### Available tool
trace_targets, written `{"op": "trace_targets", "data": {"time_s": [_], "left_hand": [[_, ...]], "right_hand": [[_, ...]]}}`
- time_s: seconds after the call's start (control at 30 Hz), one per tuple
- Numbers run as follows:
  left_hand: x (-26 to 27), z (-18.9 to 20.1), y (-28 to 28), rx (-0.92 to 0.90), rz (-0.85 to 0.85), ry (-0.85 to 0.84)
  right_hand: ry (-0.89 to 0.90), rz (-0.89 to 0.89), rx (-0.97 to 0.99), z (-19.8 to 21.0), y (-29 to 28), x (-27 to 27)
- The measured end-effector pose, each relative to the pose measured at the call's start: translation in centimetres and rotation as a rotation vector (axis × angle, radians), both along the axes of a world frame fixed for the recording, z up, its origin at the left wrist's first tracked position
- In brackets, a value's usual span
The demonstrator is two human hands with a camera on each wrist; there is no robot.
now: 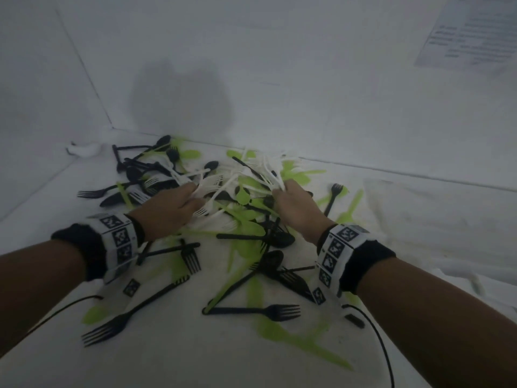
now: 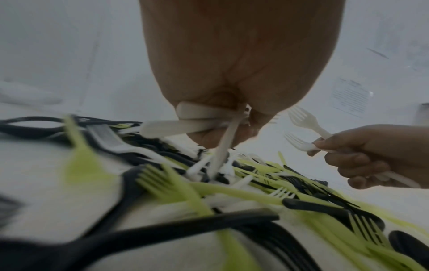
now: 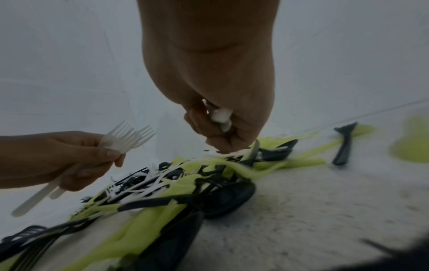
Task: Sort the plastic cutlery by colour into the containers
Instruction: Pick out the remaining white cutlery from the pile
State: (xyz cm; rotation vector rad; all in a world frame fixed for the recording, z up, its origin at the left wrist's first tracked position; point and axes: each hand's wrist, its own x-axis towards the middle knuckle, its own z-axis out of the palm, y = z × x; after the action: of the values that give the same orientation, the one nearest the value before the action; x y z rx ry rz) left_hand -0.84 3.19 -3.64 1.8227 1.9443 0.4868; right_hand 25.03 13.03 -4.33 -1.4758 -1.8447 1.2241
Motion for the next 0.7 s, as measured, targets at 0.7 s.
{"op": "trace_targets", "data": {"time_s": [0.7], "left_hand": [[-8.1, -1.3, -9.1, -0.032, 0.035, 0.136]], "right_hand": [[-0.676, 0.73, 0.4, -2.0, -1.1, -10.9]]}}
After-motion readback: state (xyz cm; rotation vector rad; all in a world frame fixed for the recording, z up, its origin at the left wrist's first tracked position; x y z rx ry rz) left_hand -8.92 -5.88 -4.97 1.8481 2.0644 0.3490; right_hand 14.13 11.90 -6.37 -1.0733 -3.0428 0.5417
